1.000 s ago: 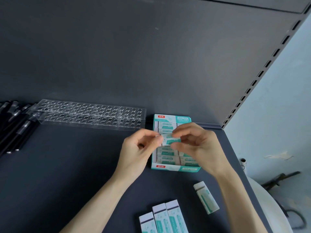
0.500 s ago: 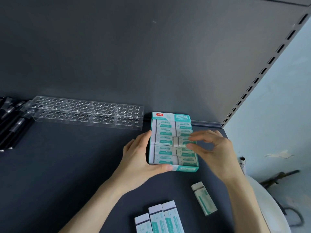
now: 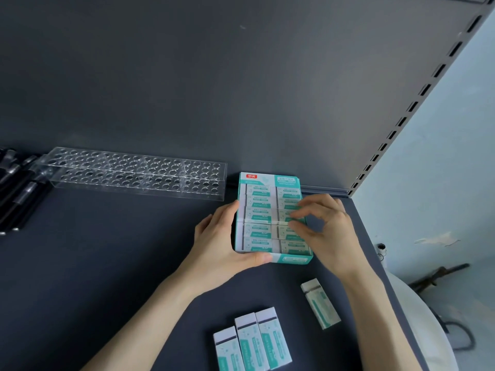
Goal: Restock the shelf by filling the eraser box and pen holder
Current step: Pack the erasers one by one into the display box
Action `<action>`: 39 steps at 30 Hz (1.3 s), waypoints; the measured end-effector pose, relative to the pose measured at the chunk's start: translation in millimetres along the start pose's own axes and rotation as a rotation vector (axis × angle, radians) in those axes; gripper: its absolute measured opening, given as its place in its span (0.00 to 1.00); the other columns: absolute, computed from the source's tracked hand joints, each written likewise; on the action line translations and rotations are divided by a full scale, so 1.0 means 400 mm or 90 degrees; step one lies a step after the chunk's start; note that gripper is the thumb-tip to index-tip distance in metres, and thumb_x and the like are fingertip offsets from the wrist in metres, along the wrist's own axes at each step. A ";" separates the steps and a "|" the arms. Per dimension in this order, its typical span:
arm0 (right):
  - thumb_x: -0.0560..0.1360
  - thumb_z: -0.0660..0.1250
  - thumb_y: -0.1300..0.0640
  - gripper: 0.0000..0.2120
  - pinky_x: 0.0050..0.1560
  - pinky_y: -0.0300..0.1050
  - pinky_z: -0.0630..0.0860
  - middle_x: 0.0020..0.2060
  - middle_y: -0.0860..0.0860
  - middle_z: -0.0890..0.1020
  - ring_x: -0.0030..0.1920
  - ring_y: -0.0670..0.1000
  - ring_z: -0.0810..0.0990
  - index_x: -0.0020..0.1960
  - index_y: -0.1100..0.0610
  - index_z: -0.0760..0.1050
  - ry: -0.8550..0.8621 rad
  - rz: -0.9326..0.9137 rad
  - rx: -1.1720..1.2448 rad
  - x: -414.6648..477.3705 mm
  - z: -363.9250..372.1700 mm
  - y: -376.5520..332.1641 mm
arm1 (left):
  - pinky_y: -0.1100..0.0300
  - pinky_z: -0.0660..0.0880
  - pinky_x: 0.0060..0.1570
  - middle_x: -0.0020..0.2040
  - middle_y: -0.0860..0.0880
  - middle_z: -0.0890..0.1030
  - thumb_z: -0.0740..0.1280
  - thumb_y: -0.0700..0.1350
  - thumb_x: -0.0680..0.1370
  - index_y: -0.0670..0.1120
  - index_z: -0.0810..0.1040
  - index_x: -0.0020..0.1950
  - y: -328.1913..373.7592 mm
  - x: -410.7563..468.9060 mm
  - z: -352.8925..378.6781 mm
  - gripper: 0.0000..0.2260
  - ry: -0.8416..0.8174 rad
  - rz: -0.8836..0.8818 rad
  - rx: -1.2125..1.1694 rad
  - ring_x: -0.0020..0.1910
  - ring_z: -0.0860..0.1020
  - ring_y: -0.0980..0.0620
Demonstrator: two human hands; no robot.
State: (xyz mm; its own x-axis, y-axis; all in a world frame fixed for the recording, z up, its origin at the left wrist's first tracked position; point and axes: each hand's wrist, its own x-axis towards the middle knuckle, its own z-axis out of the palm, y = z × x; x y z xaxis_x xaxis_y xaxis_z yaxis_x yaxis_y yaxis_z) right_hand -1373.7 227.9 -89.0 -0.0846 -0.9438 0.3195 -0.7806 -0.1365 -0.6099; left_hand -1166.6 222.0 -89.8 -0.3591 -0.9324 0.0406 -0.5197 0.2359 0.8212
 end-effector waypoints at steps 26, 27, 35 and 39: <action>0.75 0.67 0.50 0.20 0.58 0.42 0.65 0.59 0.53 0.71 0.59 0.54 0.66 0.63 0.60 0.73 -0.008 0.076 -0.061 -0.354 -0.054 -0.032 | 0.58 0.58 0.59 0.63 0.56 0.69 0.51 0.70 0.68 0.49 0.71 0.69 0.071 -0.343 0.168 0.37 0.175 -0.004 0.301 0.62 0.64 0.56; 0.75 0.67 0.49 0.20 0.58 0.44 0.66 0.59 0.54 0.71 0.58 0.55 0.66 0.62 0.61 0.73 -0.012 0.069 -0.095 -0.354 -0.052 -0.036 | 0.57 0.59 0.60 0.64 0.55 0.69 0.49 0.71 0.68 0.48 0.69 0.70 0.075 -0.342 0.171 0.39 0.171 -0.021 0.323 0.63 0.64 0.54; 0.75 0.68 0.56 0.14 0.49 0.38 0.64 0.54 0.49 0.76 0.52 0.50 0.68 0.60 0.54 0.75 -0.036 0.021 -0.041 -0.360 -0.072 -0.031 | 0.58 0.57 0.56 0.55 0.58 0.70 0.72 0.60 0.67 0.54 0.70 0.57 0.112 -0.314 0.145 0.23 0.141 -0.106 0.219 0.57 0.65 0.56; 0.75 0.68 0.60 0.11 0.44 0.40 0.69 0.44 0.45 0.78 0.45 0.49 0.74 0.56 0.52 0.77 -0.010 0.024 0.039 -0.365 -0.080 -0.028 | 0.59 0.59 0.57 0.51 0.63 0.69 0.76 0.51 0.68 0.56 0.67 0.57 0.124 -0.316 0.143 0.24 0.136 -0.078 0.113 0.51 0.59 0.63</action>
State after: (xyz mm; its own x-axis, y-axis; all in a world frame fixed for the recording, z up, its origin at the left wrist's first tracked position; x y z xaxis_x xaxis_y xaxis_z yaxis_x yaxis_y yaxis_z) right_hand -1372.4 376.8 -105.8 -0.1027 -0.9533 0.2840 -0.7375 -0.1186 -0.6648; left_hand -1191.4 367.0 -86.8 -0.1236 -0.9890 0.0813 -0.6829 0.1442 0.7162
